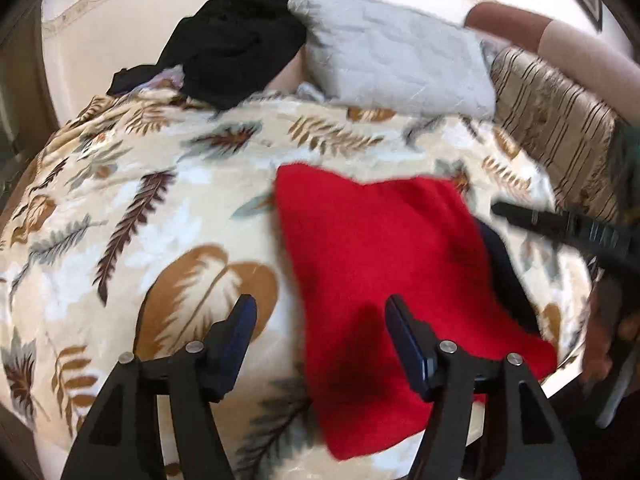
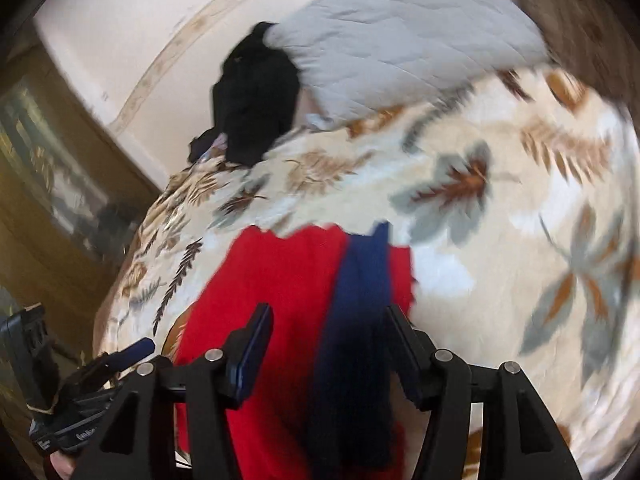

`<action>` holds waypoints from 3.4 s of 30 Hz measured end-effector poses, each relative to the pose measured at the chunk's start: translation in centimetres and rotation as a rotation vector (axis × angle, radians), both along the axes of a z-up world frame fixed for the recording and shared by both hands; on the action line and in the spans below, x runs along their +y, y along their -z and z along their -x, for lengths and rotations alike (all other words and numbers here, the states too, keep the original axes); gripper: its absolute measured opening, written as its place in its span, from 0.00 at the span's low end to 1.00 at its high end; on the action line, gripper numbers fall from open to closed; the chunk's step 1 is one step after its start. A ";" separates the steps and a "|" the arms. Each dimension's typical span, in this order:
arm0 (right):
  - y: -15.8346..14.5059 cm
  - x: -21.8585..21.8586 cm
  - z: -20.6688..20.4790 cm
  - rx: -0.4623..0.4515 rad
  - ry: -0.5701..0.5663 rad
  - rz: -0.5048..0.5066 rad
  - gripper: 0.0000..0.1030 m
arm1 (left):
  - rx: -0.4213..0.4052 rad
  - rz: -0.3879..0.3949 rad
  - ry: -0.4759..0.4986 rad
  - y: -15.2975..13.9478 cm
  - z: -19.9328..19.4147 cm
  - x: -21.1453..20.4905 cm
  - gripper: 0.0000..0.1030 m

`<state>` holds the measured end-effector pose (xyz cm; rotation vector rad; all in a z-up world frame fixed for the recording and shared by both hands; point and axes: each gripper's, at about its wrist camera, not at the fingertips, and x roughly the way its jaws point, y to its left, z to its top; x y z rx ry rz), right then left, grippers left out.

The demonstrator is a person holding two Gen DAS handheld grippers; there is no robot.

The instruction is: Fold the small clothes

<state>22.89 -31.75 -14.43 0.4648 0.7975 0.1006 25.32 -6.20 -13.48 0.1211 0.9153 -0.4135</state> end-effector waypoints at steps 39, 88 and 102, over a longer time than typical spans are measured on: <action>-12.2 7.1 21.0 -0.038 0.104 0.259 0.67 | -0.329 -0.065 -0.293 -15.1 17.9 3.6 0.86; -16.2 11.9 21.6 -0.112 0.102 0.368 0.67 | -0.400 -0.084 -0.302 -18.0 20.8 6.4 0.86; -15.6 11.9 20.8 -0.096 0.096 0.379 0.67 | -0.391 -0.083 -0.307 -17.9 20.4 6.6 0.86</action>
